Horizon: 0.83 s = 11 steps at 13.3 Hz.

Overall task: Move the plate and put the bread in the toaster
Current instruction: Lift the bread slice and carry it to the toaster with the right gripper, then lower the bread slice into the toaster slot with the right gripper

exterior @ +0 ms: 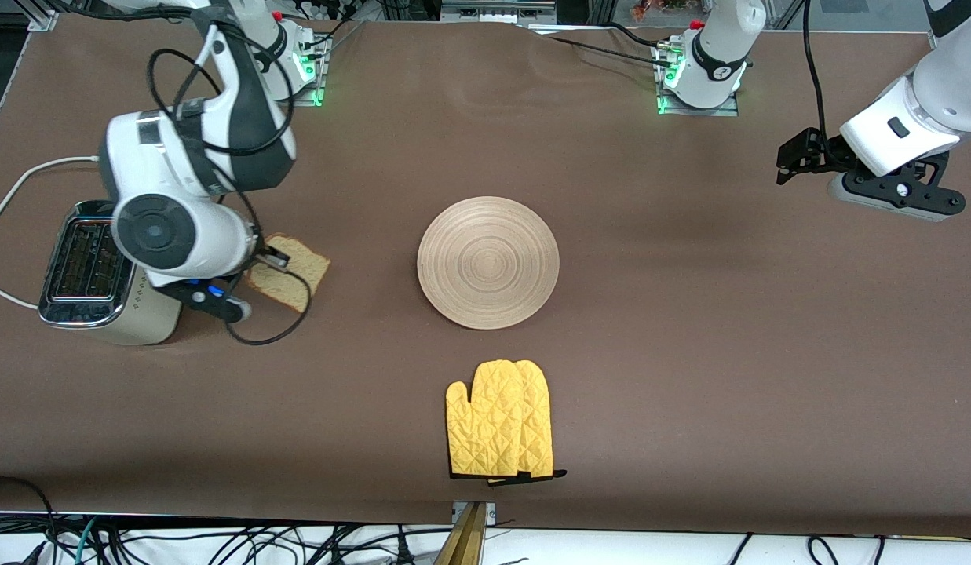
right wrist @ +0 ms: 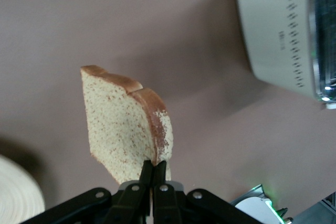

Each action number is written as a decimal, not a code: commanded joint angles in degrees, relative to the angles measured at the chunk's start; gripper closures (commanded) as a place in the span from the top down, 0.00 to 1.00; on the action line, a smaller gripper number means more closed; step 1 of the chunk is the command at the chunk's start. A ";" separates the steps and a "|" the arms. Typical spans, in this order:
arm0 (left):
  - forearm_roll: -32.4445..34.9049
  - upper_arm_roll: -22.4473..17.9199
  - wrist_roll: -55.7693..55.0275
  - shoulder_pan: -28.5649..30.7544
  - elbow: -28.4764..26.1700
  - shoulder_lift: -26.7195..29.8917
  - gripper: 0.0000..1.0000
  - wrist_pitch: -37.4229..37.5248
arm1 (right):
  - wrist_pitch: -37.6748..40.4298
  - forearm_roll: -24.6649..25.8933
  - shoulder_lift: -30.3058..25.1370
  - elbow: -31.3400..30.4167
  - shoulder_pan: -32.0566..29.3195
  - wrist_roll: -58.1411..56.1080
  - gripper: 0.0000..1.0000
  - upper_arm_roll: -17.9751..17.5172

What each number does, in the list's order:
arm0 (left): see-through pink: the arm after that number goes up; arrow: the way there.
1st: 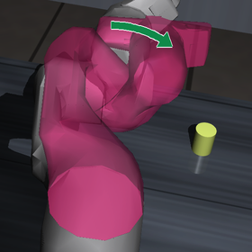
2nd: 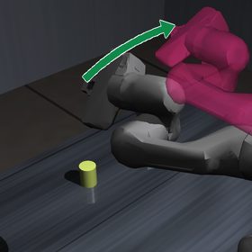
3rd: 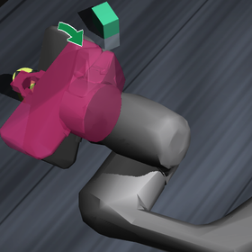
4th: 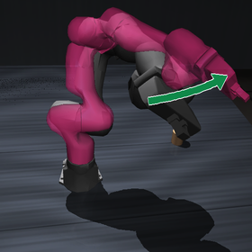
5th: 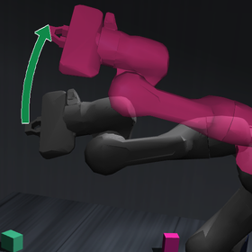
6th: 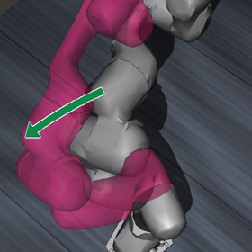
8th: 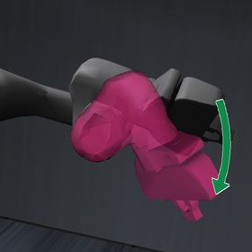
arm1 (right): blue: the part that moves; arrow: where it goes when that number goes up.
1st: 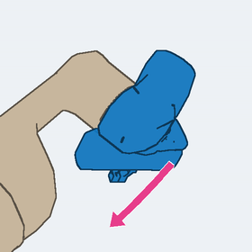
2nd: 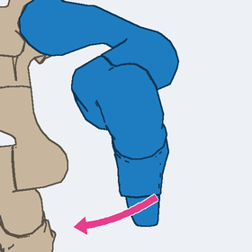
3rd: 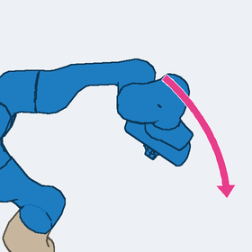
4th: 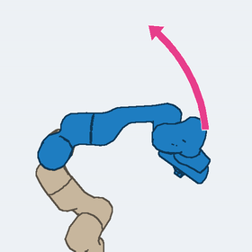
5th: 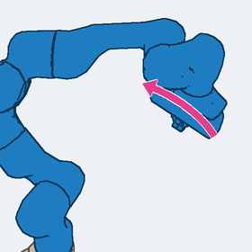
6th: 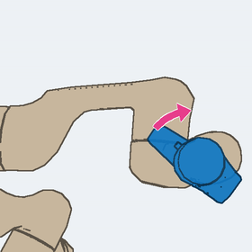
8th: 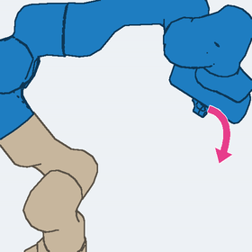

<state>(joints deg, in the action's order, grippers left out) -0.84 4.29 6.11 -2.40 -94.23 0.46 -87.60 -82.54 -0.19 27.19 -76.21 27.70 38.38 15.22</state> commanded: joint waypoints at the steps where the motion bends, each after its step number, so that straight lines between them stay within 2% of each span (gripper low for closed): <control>1: 1.54 0.02 -0.48 -0.50 0.80 0.33 1.00 1.11 | 3.25 0.63 -0.47 0.97 0.25 -0.68 0.00 3.40; 4: 1.54 0.37 -0.48 -0.50 0.80 0.33 1.00 1.20 | 4.49 5.53 -4.06 1.33 -0.37 -3.91 0.00 4.55; 6: 1.54 0.37 -0.48 -0.50 0.80 0.33 1.00 1.20 | 6.06 9.14 -6.00 0.45 -2.47 -10.66 0.00 4.64; 11: 2.51 0.46 -0.48 -0.59 0.80 0.33 1.00 1.20 | 8.89 20.91 -6.89 -2.97 -5.11 -29.82 0.00 4.73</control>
<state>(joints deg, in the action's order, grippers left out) -0.37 4.65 6.11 -2.40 -94.21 0.46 -87.50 -73.92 17.09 21.28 -76.36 23.13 14.53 20.35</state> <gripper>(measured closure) 0.000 0.969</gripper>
